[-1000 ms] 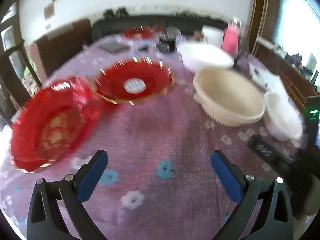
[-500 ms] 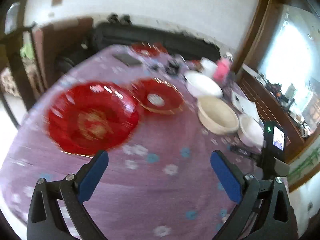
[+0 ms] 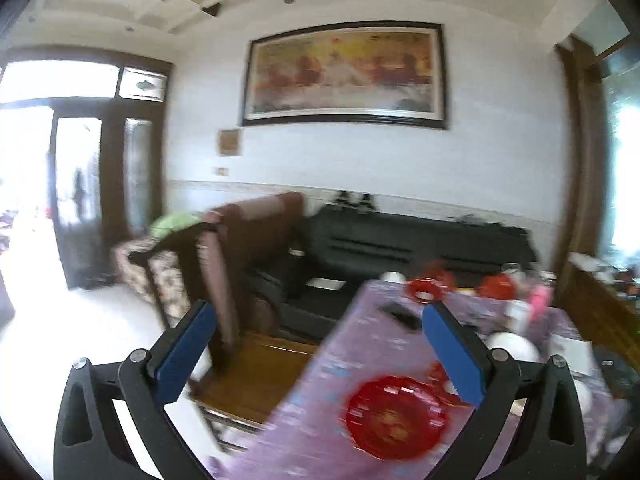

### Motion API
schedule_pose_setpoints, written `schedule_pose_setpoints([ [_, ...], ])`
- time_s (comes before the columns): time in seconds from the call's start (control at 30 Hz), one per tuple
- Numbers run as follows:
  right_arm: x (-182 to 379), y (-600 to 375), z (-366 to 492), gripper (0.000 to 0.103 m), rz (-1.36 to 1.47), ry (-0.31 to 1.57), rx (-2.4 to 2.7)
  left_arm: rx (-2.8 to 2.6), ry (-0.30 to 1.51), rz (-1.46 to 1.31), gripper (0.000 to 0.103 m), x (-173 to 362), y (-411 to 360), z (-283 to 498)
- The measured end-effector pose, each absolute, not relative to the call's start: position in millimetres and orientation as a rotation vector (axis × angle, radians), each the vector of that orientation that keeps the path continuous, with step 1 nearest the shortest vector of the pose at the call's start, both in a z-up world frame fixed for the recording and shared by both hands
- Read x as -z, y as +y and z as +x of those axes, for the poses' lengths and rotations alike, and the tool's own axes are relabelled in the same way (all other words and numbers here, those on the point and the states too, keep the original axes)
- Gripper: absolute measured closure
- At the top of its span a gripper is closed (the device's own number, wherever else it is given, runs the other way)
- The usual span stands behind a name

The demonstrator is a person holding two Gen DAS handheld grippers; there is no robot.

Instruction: Organize plates and bowls

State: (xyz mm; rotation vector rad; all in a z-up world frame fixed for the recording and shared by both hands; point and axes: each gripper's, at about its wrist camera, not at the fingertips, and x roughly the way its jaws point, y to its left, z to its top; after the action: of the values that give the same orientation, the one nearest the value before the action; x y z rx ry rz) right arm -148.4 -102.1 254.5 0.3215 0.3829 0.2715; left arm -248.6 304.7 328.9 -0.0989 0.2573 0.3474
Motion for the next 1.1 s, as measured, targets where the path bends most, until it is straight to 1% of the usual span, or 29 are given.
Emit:
schedule_pose_setpoints([
  [0.1, -240, -64, -109, 0.000, 0.287, 0.572, -0.366, -0.297, 0.372, -0.222, 0.000, -314, 335, -220],
  [0.13, -227, -46, -98, 0.005, 0.268, 0.630, -0.396, -0.281, 0.426, -0.259, 0.000, -301, 342, -208],
  [0.17, -214, -34, -90, 0.014, 0.261, 0.675, -0.407, -0.269, 0.480, -0.280, 0.000, -285, 346, -197],
  [0.2, -198, -22, -82, 0.021, 0.261, 0.738, -0.421, -0.254, 0.516, -0.293, 0.000, -272, 348, -191],
  [0.23, -184, -13, -79, 0.036, 0.274, 0.789, -0.441, -0.205, 0.569, -0.320, 0.000, -249, 352, -176],
  [0.27, -171, -9, -76, 0.045, 0.294, 0.836, -0.458, -0.167, 0.606, -0.341, 0.000, -230, 354, -165],
  [0.33, -143, 5, -61, 0.048, 0.317, 0.927, -0.459, -0.141, 0.670, -0.364, 0.000, -200, 359, -149],
  [0.47, -109, 24, -46, 0.048, 0.330, 1.002, -0.469, -0.140, 0.779, -0.400, 0.000, -140, 372, -109],
  [0.7, -69, 53, -18, 0.048, 0.406, 1.136, -0.492, -0.082, 0.866, -0.377, 0.000, -93, 360, -63],
  [0.9, -59, 65, -8, 0.049, 0.412, 1.158, -0.493, -0.061, 0.929, -0.372, 0.000, -61, 353, -25],
  [0.97, -57, 69, -7, 0.059, 0.399, 1.161, -0.493, -0.048, 0.951, -0.375, 0.000, -52, 350, -17],
  [1.0, -55, 71, -5, 0.062, 0.391, 1.167, -0.493, -0.038, 0.967, -0.379, 0.000, -47, 346, -13],
  [1.03, -53, 74, -3, 0.071, 0.383, 1.177, -0.492, -0.033, 0.981, -0.377, 0.000, -44, 344, -11],
  [1.07, -51, 76, -1, 0.078, 0.385, 1.186, -0.491, -0.033, 1.000, -0.373, 0.006, -39, 340, -7],
  [1.1, -48, 77, 1, 0.079, 0.389, 1.190, -0.489, -0.031, 1.019, -0.376, 0.022, -34, 337, -3],
])
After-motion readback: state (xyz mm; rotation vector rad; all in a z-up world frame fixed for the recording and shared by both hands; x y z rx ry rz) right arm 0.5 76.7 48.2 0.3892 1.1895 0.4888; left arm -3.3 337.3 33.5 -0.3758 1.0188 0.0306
